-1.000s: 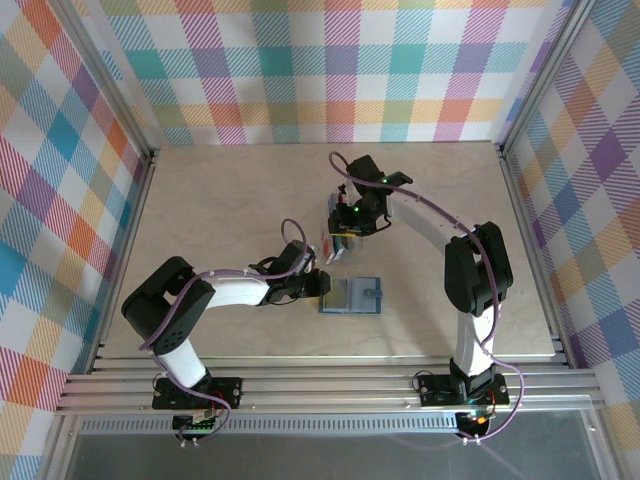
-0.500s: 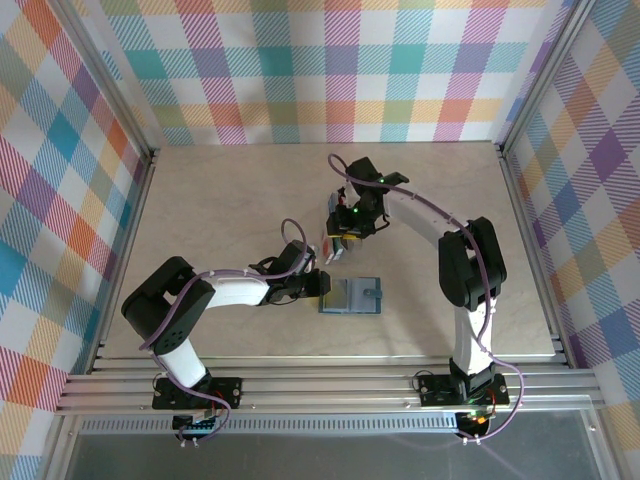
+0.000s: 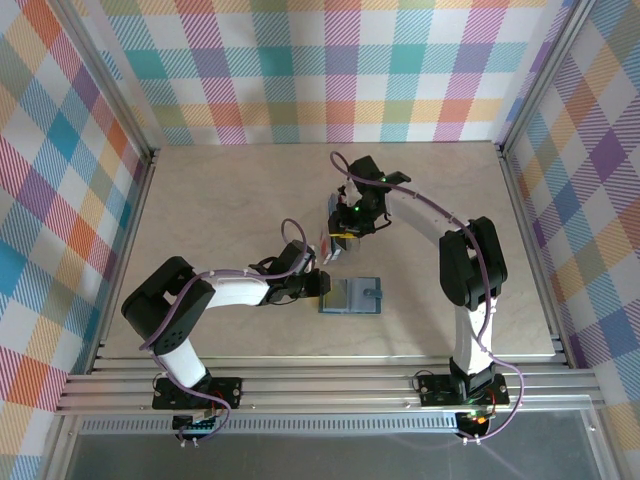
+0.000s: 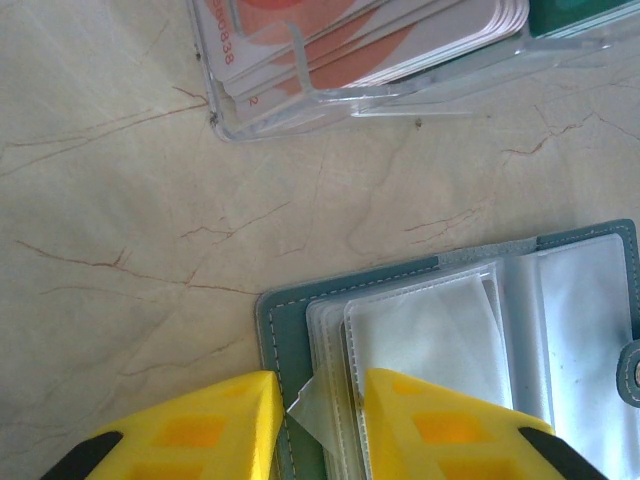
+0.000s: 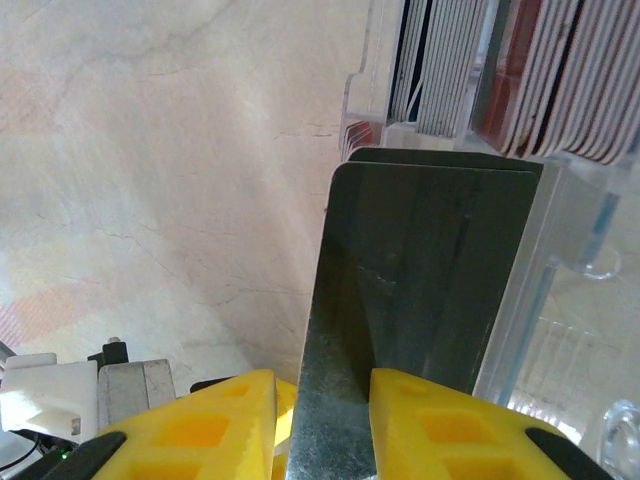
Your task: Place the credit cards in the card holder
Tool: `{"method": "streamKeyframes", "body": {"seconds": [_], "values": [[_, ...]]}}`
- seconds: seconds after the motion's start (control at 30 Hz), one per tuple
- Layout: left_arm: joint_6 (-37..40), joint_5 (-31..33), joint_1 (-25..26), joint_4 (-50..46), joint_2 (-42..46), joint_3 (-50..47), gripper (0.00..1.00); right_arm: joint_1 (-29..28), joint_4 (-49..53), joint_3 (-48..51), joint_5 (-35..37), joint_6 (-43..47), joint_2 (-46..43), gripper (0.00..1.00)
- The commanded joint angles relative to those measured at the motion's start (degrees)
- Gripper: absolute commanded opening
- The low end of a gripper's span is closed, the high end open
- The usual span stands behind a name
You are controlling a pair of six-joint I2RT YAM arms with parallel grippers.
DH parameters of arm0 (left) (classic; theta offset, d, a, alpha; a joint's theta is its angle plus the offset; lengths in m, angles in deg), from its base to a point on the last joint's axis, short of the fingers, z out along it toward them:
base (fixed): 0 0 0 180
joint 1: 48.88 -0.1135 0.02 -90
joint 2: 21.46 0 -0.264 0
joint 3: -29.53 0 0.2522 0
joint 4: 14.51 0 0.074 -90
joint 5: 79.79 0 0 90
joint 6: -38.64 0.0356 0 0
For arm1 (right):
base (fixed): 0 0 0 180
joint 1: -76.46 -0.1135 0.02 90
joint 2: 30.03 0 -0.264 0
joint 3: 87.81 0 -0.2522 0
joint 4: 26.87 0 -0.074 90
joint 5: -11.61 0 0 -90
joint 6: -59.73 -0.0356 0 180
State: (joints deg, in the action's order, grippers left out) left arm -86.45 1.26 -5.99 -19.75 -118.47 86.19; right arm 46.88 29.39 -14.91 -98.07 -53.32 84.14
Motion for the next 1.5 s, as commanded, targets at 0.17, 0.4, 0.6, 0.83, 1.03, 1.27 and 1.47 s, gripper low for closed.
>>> {"method": "streamKeyframes", "body": {"seconds": [0.17,0.4,0.6,0.83,1.03,1.27,1.47], "values": [[0.4,-1.6,1.2,-3.9,-3.1,-1.2,0.3,0.5,-1.1,0.8,-2.6,0.6,-2.1,0.27],[0.4,-1.6,1.3,-3.9,-3.0,-1.3,0.3,0.8,-0.9,1.1,-2.5,0.5,-2.5,0.22],[0.4,-1.8,1.2,-3.7,-3.4,-1.2,0.3,1.1,-1.2,2.0,-2.3,0.4,-3.4,0.16],[0.3,-1.8,1.3,-3.7,-3.4,-1.1,0.3,1.2,-0.9,2.7,-1.9,0.5,-5.7,0.14],[0.3,-1.9,1.4,-3.7,-3.3,-1.1,0.3,1.3,0.0,2.7,-0.5,0.6,-6.7,0.13],[0.3,-1.9,1.4,-3.8,-3.5,-1.0,0.3,1.4,1.5,2.4,2.2,0.9,-7.4,0.07],[0.3,-1.9,1.5,-3.9,-3.6,-0.8,0.3,1.4,3.0,2.4,6.5,0.7,-9.2,0.03]]}}
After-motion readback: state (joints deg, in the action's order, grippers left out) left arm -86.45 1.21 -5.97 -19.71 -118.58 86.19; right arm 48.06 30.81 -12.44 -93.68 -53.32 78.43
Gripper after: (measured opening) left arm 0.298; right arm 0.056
